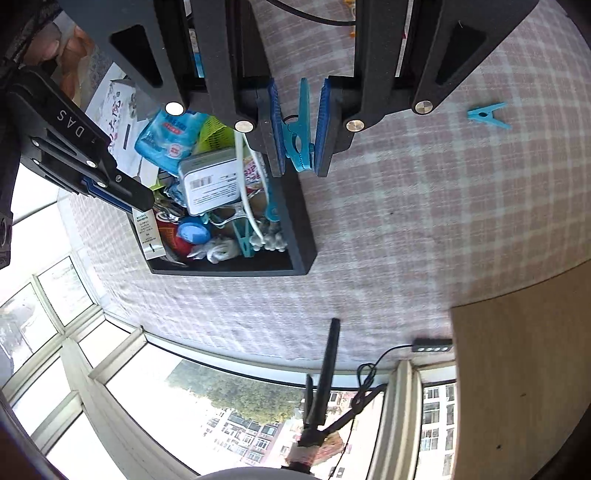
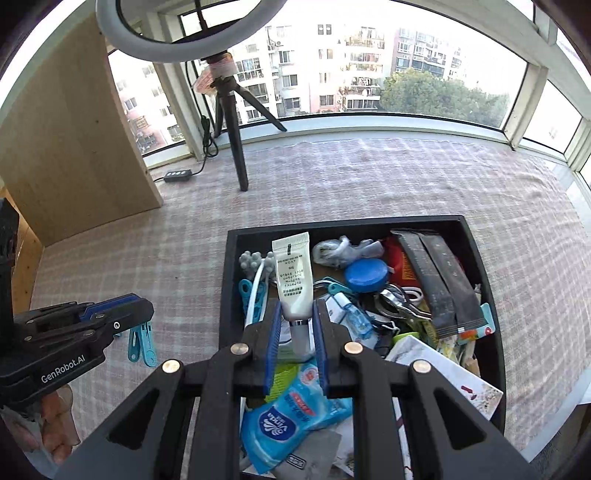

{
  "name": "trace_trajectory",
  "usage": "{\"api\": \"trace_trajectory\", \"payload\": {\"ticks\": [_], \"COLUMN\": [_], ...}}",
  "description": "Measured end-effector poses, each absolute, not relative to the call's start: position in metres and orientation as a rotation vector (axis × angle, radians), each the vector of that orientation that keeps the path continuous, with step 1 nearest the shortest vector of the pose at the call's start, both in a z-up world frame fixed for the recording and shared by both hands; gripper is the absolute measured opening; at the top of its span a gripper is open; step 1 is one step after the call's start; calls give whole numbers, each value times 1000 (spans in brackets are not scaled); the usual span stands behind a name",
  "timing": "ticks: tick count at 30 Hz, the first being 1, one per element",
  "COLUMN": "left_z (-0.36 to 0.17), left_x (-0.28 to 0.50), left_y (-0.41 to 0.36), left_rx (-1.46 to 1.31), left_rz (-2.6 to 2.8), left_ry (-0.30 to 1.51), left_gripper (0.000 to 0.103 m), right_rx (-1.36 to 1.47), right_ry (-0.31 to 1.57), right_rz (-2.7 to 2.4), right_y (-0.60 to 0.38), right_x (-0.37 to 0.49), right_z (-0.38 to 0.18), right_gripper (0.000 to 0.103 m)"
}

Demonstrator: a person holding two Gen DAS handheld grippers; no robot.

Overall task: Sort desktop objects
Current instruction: 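Carry the tube and clothespin over the black bin and open both grippers, then withdraw both grippers toward the Coffee-mate packet and last clothespin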

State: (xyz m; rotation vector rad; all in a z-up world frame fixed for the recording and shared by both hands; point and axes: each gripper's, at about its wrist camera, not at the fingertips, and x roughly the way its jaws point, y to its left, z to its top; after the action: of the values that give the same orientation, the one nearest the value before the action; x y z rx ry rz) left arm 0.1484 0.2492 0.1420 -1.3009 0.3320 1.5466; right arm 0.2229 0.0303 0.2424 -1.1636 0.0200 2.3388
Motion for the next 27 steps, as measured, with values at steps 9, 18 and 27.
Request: {"api": "trace_trajectory", "payload": {"ticks": [9, 18, 27], "left_z": [161, 172, 171], "left_x": [200, 204, 129], "left_y": [316, 313, 237], "left_rx": [-1224, -1154, -1135], "left_rz": [1436, 1451, 1570], "left_ry": [398, 460, 520], "left_gripper": [15, 44, 44], "right_rx": [-1118, -1081, -1189], "right_ry": [78, 111, 33], "right_rz": [2275, 2278, 2388], "right_y": [67, 61, -4], "right_x": [252, 267, 251], "right_z": [258, 263, 245], "right_gripper": [18, 41, 41]}}
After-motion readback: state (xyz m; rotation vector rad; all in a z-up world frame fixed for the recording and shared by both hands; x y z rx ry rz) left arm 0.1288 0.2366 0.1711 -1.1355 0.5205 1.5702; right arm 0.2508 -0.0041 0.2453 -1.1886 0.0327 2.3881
